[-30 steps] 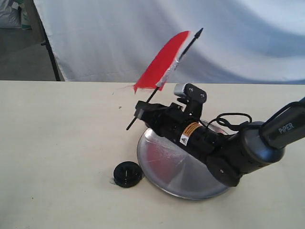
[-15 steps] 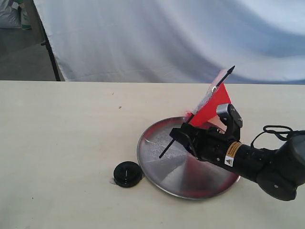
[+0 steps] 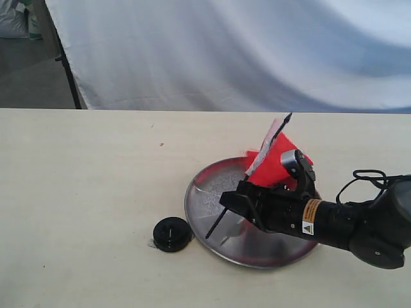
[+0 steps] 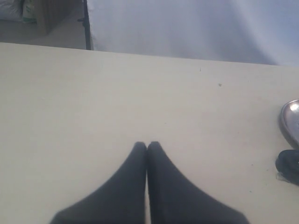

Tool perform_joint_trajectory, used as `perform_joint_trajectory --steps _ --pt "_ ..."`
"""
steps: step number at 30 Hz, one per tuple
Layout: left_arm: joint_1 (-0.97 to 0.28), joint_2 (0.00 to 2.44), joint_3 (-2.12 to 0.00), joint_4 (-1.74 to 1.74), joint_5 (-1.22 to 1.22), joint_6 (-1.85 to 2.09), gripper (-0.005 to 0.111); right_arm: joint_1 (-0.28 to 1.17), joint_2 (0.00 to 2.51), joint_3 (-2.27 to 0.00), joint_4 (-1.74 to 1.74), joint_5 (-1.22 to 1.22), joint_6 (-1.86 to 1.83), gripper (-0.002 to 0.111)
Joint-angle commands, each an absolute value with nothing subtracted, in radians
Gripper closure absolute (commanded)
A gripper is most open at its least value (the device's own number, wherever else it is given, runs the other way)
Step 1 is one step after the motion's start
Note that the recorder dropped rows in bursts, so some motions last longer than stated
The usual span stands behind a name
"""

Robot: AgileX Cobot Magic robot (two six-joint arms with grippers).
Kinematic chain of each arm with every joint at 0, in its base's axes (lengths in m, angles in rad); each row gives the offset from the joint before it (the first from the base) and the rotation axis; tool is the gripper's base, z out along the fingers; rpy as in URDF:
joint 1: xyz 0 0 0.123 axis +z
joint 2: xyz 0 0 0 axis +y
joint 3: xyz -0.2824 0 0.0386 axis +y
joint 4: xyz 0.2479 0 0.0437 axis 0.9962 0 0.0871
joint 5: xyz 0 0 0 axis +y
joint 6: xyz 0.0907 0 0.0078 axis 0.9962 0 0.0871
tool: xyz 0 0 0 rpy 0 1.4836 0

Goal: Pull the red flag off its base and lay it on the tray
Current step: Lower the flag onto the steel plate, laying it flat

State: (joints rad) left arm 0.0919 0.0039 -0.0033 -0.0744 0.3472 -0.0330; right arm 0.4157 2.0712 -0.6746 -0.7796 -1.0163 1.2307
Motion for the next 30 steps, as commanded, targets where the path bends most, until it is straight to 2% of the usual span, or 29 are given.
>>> perform_joint_trajectory --steps 1,3,10,15,18,22,30 --pt "0.095 0.000 0.000 -0.082 0.345 -0.030 0.107 0.409 2.063 -0.673 -0.814 -1.016 1.233 0.049" --pt "0.095 0.000 0.000 -0.082 0.345 -0.030 0.107 0.409 2.063 -0.673 -0.814 -1.016 1.233 0.042" --pt "0.095 0.000 0.000 -0.082 0.345 -0.030 0.107 0.409 2.063 -0.673 -0.917 -1.030 1.307 0.043" --pt "0.095 0.000 0.000 -0.082 0.345 -0.030 0.107 0.409 2.063 -0.673 -1.086 -1.221 1.375 0.045" --pt "0.095 0.000 0.000 -0.082 0.343 -0.030 0.107 0.409 2.044 -0.673 -1.143 -1.221 1.413 0.064" --pt "0.095 0.000 0.000 -0.082 0.343 -0.030 0.107 0.409 2.007 -0.673 -1.226 -1.221 1.398 0.108" --pt "0.095 0.000 0.000 -0.082 0.343 -0.030 0.107 0.411 1.867 -0.647 -1.234 -1.221 1.280 0.109"
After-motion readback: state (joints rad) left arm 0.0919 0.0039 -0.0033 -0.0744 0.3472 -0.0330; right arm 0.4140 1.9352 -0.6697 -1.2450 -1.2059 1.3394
